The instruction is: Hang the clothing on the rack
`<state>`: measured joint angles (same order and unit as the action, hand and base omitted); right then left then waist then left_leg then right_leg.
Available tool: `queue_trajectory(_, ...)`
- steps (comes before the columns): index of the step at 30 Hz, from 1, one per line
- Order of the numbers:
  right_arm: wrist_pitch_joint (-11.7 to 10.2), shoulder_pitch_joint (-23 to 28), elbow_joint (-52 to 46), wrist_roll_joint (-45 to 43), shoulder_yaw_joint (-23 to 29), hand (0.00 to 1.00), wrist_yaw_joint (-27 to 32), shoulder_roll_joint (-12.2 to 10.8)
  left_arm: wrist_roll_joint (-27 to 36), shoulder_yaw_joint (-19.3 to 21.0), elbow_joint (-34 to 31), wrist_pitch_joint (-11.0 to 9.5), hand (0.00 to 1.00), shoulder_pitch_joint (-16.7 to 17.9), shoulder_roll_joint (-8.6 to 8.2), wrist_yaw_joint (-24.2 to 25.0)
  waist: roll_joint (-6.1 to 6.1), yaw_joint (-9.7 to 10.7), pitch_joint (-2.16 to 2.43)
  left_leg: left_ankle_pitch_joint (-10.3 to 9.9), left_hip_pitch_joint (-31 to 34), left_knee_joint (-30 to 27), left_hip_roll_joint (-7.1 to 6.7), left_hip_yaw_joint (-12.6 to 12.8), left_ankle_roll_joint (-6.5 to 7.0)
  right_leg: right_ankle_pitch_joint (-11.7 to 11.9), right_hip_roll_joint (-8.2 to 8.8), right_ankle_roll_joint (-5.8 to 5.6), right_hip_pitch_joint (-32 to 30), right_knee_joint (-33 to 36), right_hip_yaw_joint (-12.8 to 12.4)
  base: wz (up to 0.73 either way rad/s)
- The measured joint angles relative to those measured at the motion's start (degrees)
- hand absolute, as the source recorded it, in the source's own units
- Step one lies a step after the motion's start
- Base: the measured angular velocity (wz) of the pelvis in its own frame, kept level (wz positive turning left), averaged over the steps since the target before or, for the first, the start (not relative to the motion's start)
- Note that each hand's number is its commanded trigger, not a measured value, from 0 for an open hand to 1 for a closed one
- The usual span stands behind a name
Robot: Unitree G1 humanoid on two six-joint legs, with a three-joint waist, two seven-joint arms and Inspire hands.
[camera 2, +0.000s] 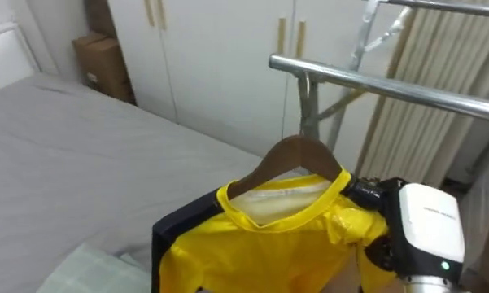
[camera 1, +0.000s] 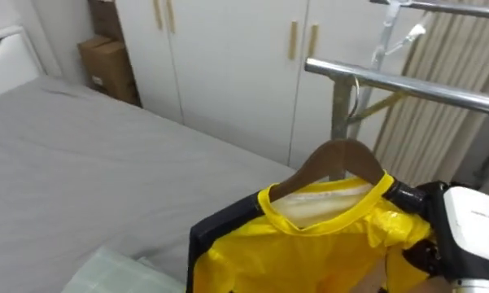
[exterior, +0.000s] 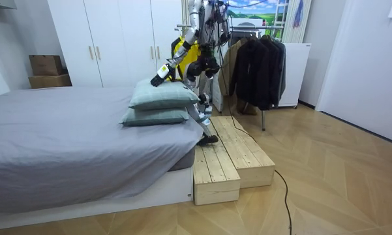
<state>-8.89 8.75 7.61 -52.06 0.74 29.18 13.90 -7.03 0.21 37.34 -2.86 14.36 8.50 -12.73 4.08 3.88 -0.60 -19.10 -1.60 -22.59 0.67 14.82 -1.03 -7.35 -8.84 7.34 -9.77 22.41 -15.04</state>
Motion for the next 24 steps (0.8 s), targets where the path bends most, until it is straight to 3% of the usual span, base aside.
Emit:
queue_trajectory(1, -0.2, -0.4, -0.1, -0.2, -1.3, 1.00, 0.0, 0.0, -0.1, -2.7, -2.3, -1.1, 0.00, -0.9, -1.41, -0.1, -0.32, -0.4, 0.26, 0.8, 0.1, 4.8, -2.56, -3.1, 0.83, 2.2, -1.66, -0.72, 1.1, -2.9, -7.4, -1.26)
queue_trajectory(2, -0.6, -0.5, -0.1, -0.9, -2.5, 1.00, 0.0, 0.0, -0.9, -5.1, -4.7, -1.9, 0.00, -1.5, -2.37, -0.1, -0.51, -0.7, 0.44, 2.6, 0.2, 8.1, -4.76, -6.3, 2.69, 4.5, -2.92, -1.71, 3.0, -6.2, -15.3, -1.34)
queue_trajectory(3, -0.7, -0.6, -0.1, -1.4, -3.0, 1.00, 0.0, 0.0, -1.4, -6.2, -5.6, -2.3, 0.00, -1.9, -2.78, -0.1, -0.61, -0.7, 0.53, 3.9, 0.4, 9.5, -5.75, -7.7, 3.11, 5.6, -3.39, -2.43, 4.2, -8.1, -19.4, -1.47)
queue_trajectory(4, -0.7, -0.7, -0.1, -2.4, -4.1, 1.00, 0.0, 0.1, -1.6, -7.9, -6.8, -2.5, 0.00, -2.9, -3.49, -0.2, -0.98, -0.9, 0.75, 6.0, 0.5, 11.7, -6.77, -9.6, 3.54, 7.7, -3.80, -3.98, 6.0, -11.3, -26.1, -1.51)
queue_trajectory(5, -0.9, -0.8, -0.2, -3.1, -4.3, 1.00, 0.0, -0.1, -2.1, -9.5, -7.0, -2.7, 0.00, -4.0, -3.56, -0.2, -1.35, -1.0, 0.76, 7.4, 0.6, 13.3, -7.29, -10.8, 3.87, 9.5, -3.95, -5.35, 5.7, -11.9, -27.4, -1.43)
queue_trajectory(6, -0.9, -0.8, -0.2, -3.1, -4.2, 1.00, 0.0, -0.2, -2.6, -10.5, -7.0, -2.7, 0.00, -4.9, -3.34, -0.2, -1.75, -0.8, 0.84, 8.0, 0.5, 13.6, -7.27, -11.4, 4.18, 10.4, -4.31, -5.11, 5.2, -11.3, -26.7, -0.98)
queue_trajectory(7, -0.5, -0.5, -0.2, -3.1, -3.6, 1.00, 0.0, -0.1, -3.4, -12.8, -7.1, -2.7, 0.00, -6.4, -3.27, -0.2, -3.19, 0.5, 1.26, 10.1, 0.3, 14.0, -5.96, -13.2, 4.99, 10.1, -6.36, -5.10, 4.6, -10.6, -26.3, -0.52)
queue_trajectory(8, 0.5, -0.5, -0.3, -2.6, -3.0, 1.00, 0.0, -0.5, -4.0, -14.8, -7.2, -2.8, 0.00, -8.4, -2.94, -0.2, -4.39, 0.9, 0.87, 11.1, -0.4, 14.5, -3.61, -11.6, 5.43, 9.5, -7.46, -5.27, 2.8, -10.5, -21.2, -0.56)
queue_trajectory(9, 1.0, -0.7, -0.1, -2.5, -2.9, 1.00, -0.1, -1.3, -4.0, -15.5, -7.1, -2.8, 0.00, -9.1, -2.52, -0.2, -4.08, 0.2, 0.99, 10.8, -0.7, 15.0, -3.14, -9.8, 5.37, 8.2, -6.39, -5.00, 1.2, -8.3, -15.3, -0.87)
queue_trajectory(10, 1.2, -1.4, -0.4, -2.5, -3.0, 1.00, -0.3, -2.7, -4.0, -16.3, -7.2, -2.8, 0.00, -10.1, -1.82, -0.3, -2.31, -0.6, -0.34, 10.6, -0.9, 14.5, -3.39, -6.5, 5.52, 2.3, -2.02, -5.88, -3.0, -0.1, -3.5, -0.82)
queue_trajectory(11, 0.9, -1.4, -0.5, -2.5, -3.1, 1.00, -0.1, -2.7, -4.0, -16.7, -7.1, -2.5, 0.00, -9.9, -1.65, -0.3, -2.26, -0.3, -0.45, 10.0, -1.1, 14.5, -3.58, -5.8, 5.62, -0.6, 0.85, -6.53, -4.3, 3.8, 1.1, -0.74)
queue_trajectory(12, 0.8, -1.4, -0.5, -2.6, -3.1, 1.00, 0.1, -2.7, -4.2, -18.5, -7.1, -2.0, 0.00, -9.5, -1.17, -0.1, -1.73, 0.3, -0.17, 9.0, -1.3, 14.1, -3.90, -4.5, 5.71, -4.9, 7.21, -8.26, -4.7, 9.2, 8.0, -0.69)
queue_trajectory(13, 0.7, -2.1, -0.5, -2.6, -3.5, 1.00, 0.2, -2.8, -4.4, -19.3, -7.1, -1.6, 0.00, -9.4, -0.77, 0.4, -1.40, -0.2, -0.03, 8.2, -1.5, 13.7, -3.80, -2.3, 5.59, -6.5, 12.64, -9.52, -3.5, 10.3, 11.8, -1.08)
queue_trajectory(14, -0.3, -2.8, -0.5, -2.7, -3.9, 1.00, 0.2, -2.9, -4.4, -18.8, -7.1, -1.4, 0.00, -9.5, -0.39, 1.0, -0.90, -0.9, 0.17, 7.3, -1.3, 12.7, -3.31, -0.2, 4.91, -6.0, 16.56, -10.69, -1.6, 8.6, 14.7, -1.16)
queue_trajectory(15, -0.9, -3.2, -0.5, -2.6, -4.0, 1.00, 0.2, -2.9, -4.4, -18.3, -7.2, -1.3, 0.00, -9.6, -0.14, 1.2, -0.73, -1.2, 0.25, 7.0, -1.0, 11.9, -2.94, 0.7, 4.51, -5.8, 17.41, -12.08, -0.6, 6.7, 16.4, -1.00)
queue_trajectory(16, -1.1, -3.6, -0.9, -2.5, -4.1, 1.00, 0.2, -2.7, -4.4, -17.4, -7.2, -1.3, 0.00, -9.8, 0.04, 1.4, -1.06, -1.2, -0.08, 6.6, -0.4, 10.3, -1.93, 1.7, 3.85, -5.4, 16.98, -11.69, 0.3, 3.8, 18.9, -0.63)
queue_trajectory(17, -0.8, -3.6, -1.2, -2.5, -4.1, 1.00, 0.2, -2.5, -4.4, -16.9, -7.2, -1.3, 0.00, -9.9, 0.08, 2.0, -1.81, -0.7, -0.38, 6.2, -0.1, 9.4, -0.98, 2.1, 3.39, -4.7, 15.67, -11.32, 0.5, 2.9, 18.7, -0.45)
queue_trajectory(20, 0.3, -3.7, -1.6, -2.5, -4.2, 1.00, 0.0, -2.2, -4.4, -16.9, -7.7, -1.4, 0.00, -10.7, 0.05, 3.4, -2.11, -0.6, -0.33, 5.9, -0.2, 9.4, 0.42, 3.4, 2.13, -4.3, 13.73, -10.65, 0.4, 1.3, 17.9, -0.26)
queue_trajectory(24, 0.6, -4.1, -1.6, -2.1, -4.6, 1.00, -0.1, -1.5, -4.4, -16.9, -8.8, -1.7, 0.00, -10.8, -0.05, 4.0, -2.12, -0.8, -0.32, 6.0, -0.8, 10.3, 1.30, 4.5, 1.32, -4.0, 12.36, -9.89, 0.7, -0.1, 17.3, -0.18)
